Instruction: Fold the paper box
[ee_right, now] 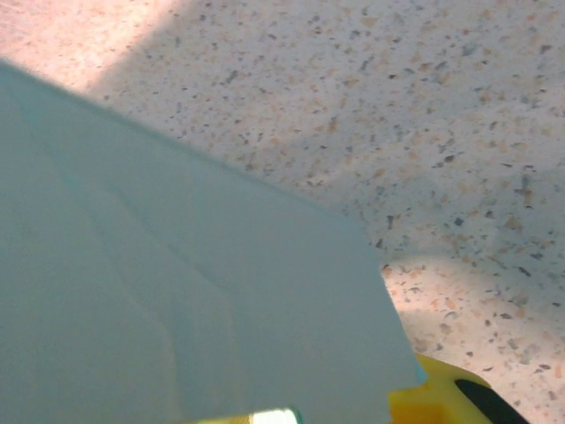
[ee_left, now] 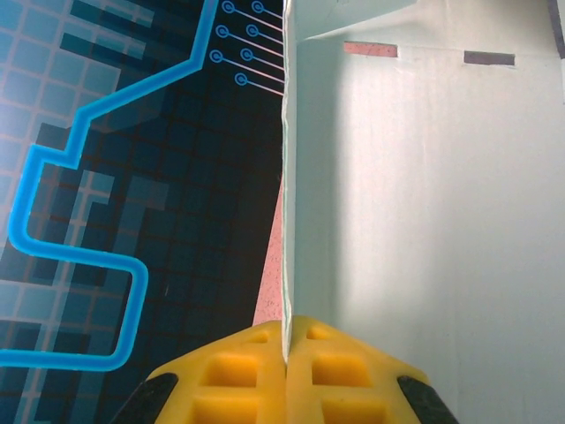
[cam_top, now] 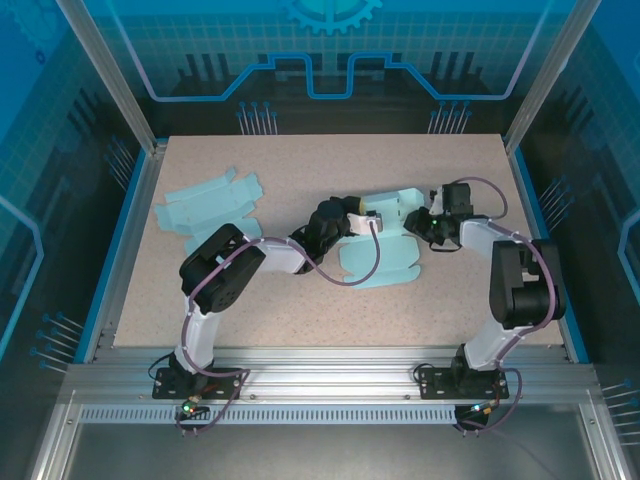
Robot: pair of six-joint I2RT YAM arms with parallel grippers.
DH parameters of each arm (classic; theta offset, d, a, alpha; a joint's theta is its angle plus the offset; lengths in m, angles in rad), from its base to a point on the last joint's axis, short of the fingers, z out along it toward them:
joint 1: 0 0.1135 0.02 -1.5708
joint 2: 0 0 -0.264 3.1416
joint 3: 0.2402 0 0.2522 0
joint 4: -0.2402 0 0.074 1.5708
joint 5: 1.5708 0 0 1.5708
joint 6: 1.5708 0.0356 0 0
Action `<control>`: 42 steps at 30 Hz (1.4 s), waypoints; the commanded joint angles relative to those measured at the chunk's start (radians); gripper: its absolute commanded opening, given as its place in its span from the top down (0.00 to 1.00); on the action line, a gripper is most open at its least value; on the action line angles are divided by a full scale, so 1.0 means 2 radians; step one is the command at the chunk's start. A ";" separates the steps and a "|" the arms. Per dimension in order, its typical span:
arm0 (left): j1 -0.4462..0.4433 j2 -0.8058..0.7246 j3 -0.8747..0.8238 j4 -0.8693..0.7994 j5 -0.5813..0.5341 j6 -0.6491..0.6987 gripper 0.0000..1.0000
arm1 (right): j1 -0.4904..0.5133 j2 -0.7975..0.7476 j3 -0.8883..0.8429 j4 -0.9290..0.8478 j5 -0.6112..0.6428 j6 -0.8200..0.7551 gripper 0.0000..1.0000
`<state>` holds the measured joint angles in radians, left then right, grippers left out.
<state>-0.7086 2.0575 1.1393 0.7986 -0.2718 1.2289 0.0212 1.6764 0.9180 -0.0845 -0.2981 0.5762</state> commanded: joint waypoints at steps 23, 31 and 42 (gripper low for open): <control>-0.007 0.009 0.024 0.004 -0.014 -0.009 1.00 | 0.049 0.030 -0.031 0.126 0.006 0.088 0.73; 0.003 0.006 0.014 0.015 -0.014 0.000 1.00 | 0.047 -0.054 -0.045 0.044 0.025 0.035 0.61; 0.008 0.002 -0.003 0.037 -0.003 0.028 1.00 | -0.009 -0.179 -0.073 -0.040 0.029 -0.011 0.51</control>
<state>-0.6964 2.0621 1.1553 0.8173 -0.3042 1.2636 0.0452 1.3525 0.7971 -0.0818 -0.2436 0.5957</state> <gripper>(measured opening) 0.063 0.485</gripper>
